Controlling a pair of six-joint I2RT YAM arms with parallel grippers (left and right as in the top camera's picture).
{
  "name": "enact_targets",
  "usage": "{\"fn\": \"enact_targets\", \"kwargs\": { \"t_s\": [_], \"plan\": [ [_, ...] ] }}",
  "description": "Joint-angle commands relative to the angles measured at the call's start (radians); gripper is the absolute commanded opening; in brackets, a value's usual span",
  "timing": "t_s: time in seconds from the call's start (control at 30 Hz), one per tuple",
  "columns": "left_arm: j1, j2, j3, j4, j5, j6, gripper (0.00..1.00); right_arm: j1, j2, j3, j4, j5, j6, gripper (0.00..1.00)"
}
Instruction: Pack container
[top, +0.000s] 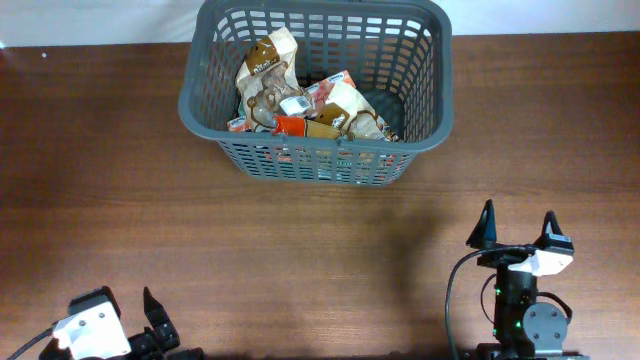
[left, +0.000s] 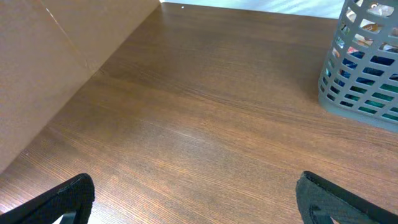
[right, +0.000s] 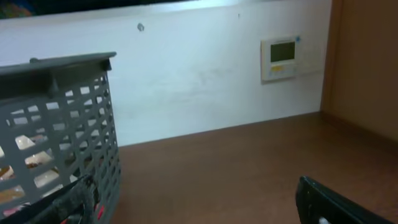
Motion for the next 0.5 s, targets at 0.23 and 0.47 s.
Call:
{"fn": "enact_targets", "kwargs": {
  "t_s": [0.23,0.47],
  "plan": [
    [-0.005,-0.008,-0.003,0.001,-0.013,-0.010,0.99,-0.006,-0.006,-0.007,-0.103,0.012,0.002,0.99],
    [-0.005,-0.008,-0.003,0.001,-0.013,-0.010,0.99,-0.006,-0.001,-0.007,-0.167,0.012,0.002,0.99]
  ]
}}
